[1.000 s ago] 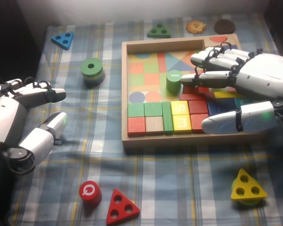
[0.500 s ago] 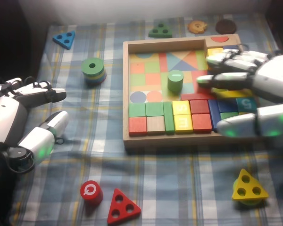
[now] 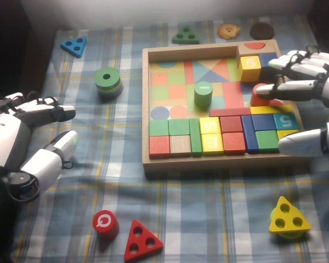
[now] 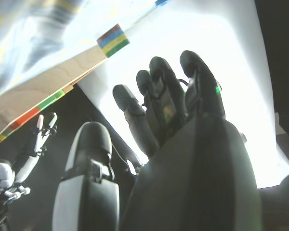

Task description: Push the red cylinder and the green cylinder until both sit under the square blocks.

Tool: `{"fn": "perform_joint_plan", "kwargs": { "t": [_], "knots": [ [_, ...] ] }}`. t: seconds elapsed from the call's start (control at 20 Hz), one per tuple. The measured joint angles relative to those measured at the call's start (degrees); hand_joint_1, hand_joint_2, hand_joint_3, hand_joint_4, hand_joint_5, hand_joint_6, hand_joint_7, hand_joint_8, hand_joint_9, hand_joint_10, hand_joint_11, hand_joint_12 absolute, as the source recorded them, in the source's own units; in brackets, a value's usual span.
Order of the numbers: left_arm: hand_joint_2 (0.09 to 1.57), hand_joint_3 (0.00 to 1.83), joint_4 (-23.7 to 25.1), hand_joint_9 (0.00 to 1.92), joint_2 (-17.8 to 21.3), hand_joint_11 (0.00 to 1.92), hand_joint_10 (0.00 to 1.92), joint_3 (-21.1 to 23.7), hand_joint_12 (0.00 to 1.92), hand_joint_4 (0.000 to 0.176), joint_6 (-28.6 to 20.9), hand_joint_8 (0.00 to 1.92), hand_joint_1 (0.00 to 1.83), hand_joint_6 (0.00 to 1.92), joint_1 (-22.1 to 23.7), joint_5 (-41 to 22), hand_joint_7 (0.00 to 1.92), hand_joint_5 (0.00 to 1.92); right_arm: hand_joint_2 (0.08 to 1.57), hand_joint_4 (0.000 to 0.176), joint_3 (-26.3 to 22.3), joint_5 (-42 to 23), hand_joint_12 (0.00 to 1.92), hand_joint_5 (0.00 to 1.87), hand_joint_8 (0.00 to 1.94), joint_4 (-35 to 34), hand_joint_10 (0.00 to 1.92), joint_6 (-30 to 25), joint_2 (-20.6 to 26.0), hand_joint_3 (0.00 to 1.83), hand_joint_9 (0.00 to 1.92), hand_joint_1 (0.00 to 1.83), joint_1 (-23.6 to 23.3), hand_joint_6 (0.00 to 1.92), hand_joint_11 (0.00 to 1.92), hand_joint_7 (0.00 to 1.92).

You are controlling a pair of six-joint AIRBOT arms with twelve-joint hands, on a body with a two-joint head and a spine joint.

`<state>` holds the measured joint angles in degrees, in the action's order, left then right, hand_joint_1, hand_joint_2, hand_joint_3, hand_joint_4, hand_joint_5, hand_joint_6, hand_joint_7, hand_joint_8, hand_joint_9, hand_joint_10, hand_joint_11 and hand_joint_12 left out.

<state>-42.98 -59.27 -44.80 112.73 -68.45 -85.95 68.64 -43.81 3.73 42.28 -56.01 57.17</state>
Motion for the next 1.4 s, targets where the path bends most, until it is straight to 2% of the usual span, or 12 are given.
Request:
{"fn": "perform_joint_plan", "kwargs": {
  "t": [0.1, 0.15, 0.3, 0.35, 0.45, 0.6, 0.7, 0.95, 1.15, 1.4],
  "knots": [
    [1.34, 0.00, 0.13, 0.44, 0.00, 0.00, 0.01, 0.00, 0.37, 0.000, 0.00, 0.00, 0.56, 0.00, 0.00, 0.13, 0.53, 0.81, 0.88, 0.156, -0.11, -0.31, 0.00, 0.30, 0.00, -0.57, 0.00, 0.04, 0.46, 0.00, 0.00, 0.00, 0.81, 0.00, 0.00, 0.00],
    [1.34, 0.00, 0.07, 0.45, 0.00, 0.00, 0.01, 0.00, 0.42, 0.000, 0.00, 0.00, 0.58, 0.00, 0.00, 0.22, 0.54, 0.82, 0.87, 0.167, -0.20, -0.28, 0.00, 0.29, 0.00, -0.79, 0.00, 0.07, 0.74, 0.00, 0.00, 0.00, 1.01, 0.00, 0.00, 0.00],
    [1.35, 0.00, -0.02, 0.42, 0.00, 0.00, 0.00, 0.00, 0.33, 0.003, 0.00, 0.00, 0.53, 0.00, 0.00, 0.33, 0.52, 0.79, 0.86, 0.163, -0.76, -0.15, 0.00, 0.29, 0.00, -1.53, 0.00, 1.33, 1.51, 0.00, 0.00, 0.00, 1.70, 0.00, 0.00, 0.00],
    [1.34, 0.00, 0.07, 0.43, 0.00, 0.00, 0.01, 0.00, 0.39, 0.000, 0.00, 0.00, 0.58, 0.01, 0.00, 0.26, 0.53, 0.81, 0.86, 0.152, -1.09, -0.09, 0.00, 0.30, 0.00, -2.27, 0.00, 1.55, 1.66, 0.00, 0.00, 0.00, 1.86, 0.00, 0.00, 0.00],
    [1.34, 0.00, 0.00, 0.42, 0.00, 0.00, 0.01, 0.00, 0.36, 0.000, 0.00, 0.00, 0.56, 0.00, 0.00, 0.28, 0.53, 0.81, 0.84, 0.154, -1.53, -0.09, 0.00, 0.30, 0.00, -2.47, 0.00, 1.70, 2.14, 0.00, 0.00, 0.00, 2.08, 0.00, 0.00, 0.00],
    [1.33, 0.00, -0.07, 0.43, 0.00, 0.00, 0.01, 0.00, 0.47, 0.000, 0.00, 0.00, 0.60, 0.00, 0.00, 0.28, 0.53, 0.83, 0.87, 0.172, -2.36, 0.00, 0.00, 0.31, 0.00, -3.28, 0.00, 2.36, 3.08, 0.00, 0.00, 0.00, 2.43, 0.00, 0.00, 0.00],
    [1.33, 0.00, 0.00, 0.42, 0.00, 0.00, 0.00, 0.00, 0.41, 0.000, 0.00, 0.00, 0.59, 0.00, 0.00, 0.28, 0.52, 0.83, 0.86, 0.175, -3.08, 0.00, 0.00, 0.31, 0.00, -3.74, 0.00, 2.47, 3.65, 0.00, 0.00, 0.00, 2.58, 0.01, 0.00, 0.00],
    [1.33, 0.00, -0.33, 0.38, 0.00, 0.00, 0.00, 0.00, 0.31, 0.000, 0.00, 0.00, 0.58, 0.00, -0.37, 0.68, 0.51, 0.81, 0.84, 0.176, -5.66, -1.68, 0.00, 0.33, 0.00, -4.00, 0.00, 2.62, 6.54, 0.00, 0.00, 0.00, 3.30, 0.01, 0.00, 0.00],
    [1.34, 0.00, -0.44, 0.40, 0.00, 0.00, 0.01, 0.00, 0.41, 0.000, 0.00, 0.00, 0.58, 0.00, -0.35, 0.66, 0.52, 0.82, 0.86, 0.176, -6.56, -4.33, 0.00, 0.31, 0.00, -4.15, 0.00, 2.60, 7.41, 0.01, 0.00, 0.00, 3.30, 0.00, 0.00, 0.00],
    [1.33, 0.00, -0.35, 0.38, 0.00, 0.00, 0.00, 0.00, 0.31, 0.000, 0.00, 0.00, 0.59, 0.00, -0.35, 0.66, 0.51, 0.82, 0.86, 0.176, -6.64, -6.49, 0.00, 0.33, 0.00, -5.33, 0.00, 2.62, 7.48, 0.00, 0.00, 0.00, 3.48, 0.01, 0.00, 0.00]
  ]
}}
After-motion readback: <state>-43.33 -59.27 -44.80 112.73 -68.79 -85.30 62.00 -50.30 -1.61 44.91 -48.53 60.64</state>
